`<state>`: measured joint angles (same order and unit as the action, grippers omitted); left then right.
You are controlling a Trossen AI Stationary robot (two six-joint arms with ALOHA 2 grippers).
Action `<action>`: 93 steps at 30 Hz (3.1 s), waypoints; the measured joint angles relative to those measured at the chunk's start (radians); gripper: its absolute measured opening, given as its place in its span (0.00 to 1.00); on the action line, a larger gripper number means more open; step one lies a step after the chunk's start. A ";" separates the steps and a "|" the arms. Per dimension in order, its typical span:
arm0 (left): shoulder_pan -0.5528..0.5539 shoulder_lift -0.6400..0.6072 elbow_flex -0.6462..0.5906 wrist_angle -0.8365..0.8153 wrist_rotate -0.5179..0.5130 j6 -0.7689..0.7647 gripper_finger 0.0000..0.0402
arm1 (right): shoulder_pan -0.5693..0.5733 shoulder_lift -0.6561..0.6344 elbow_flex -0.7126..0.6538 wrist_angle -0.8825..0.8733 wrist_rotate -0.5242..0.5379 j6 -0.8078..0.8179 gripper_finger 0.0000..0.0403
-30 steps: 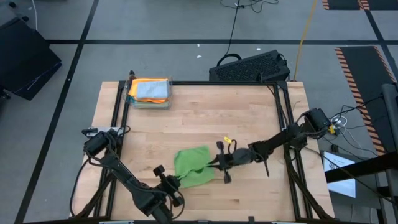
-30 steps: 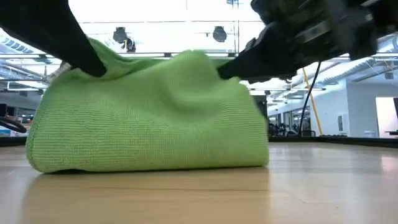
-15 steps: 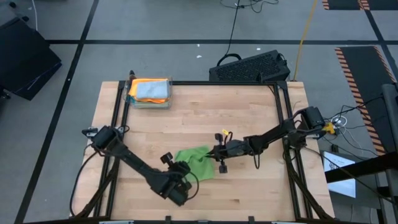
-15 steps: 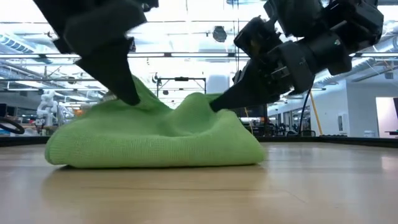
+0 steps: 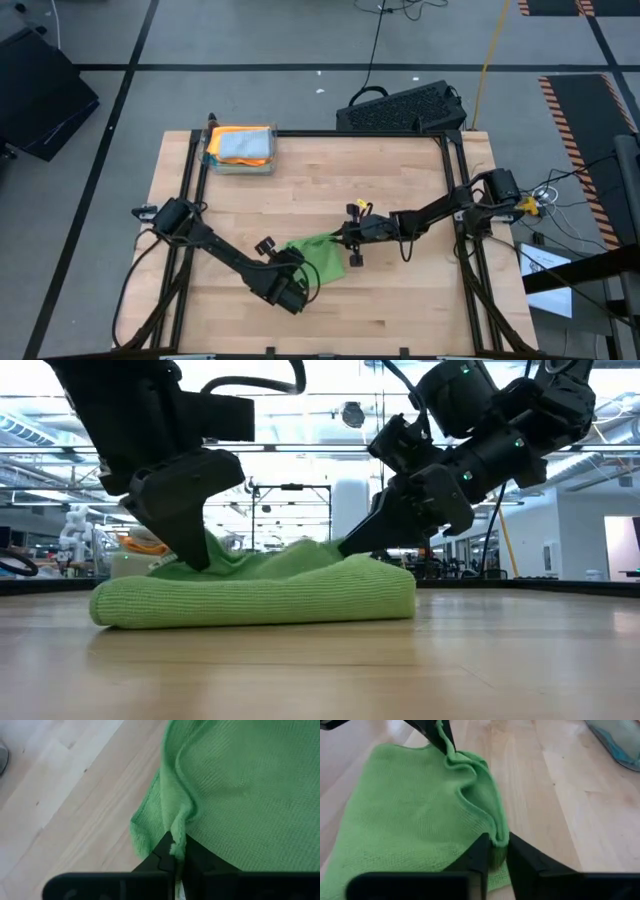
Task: Fold microfiber towels
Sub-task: Fold the green microfiber cloth
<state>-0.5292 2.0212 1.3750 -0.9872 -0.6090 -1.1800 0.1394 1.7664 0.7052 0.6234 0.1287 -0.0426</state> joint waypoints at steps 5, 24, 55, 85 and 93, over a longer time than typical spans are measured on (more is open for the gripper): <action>0.006 0.000 0.000 -0.007 0.009 -0.035 0.12 | -0.008 -0.003 0.000 -0.002 0.050 0.011 0.28; -0.044 -0.108 -0.097 0.344 -0.358 0.152 0.33 | 0.053 0.148 0.000 0.332 -0.211 0.020 0.19; -0.070 -0.371 -0.425 0.849 -0.089 0.523 0.33 | 0.045 -0.040 -0.017 0.032 -0.207 0.069 0.21; -0.123 -0.040 -0.196 0.313 0.070 0.458 0.40 | 0.315 -0.249 -0.273 0.053 0.308 0.365 0.25; -0.039 -0.073 -0.204 0.266 0.123 0.655 0.04 | 0.323 -0.123 -0.151 0.065 0.348 0.291 0.25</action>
<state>-0.5680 1.9482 1.1713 -0.7207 -0.4863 -0.5248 0.4627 1.6434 0.5537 0.6883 0.4766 0.2482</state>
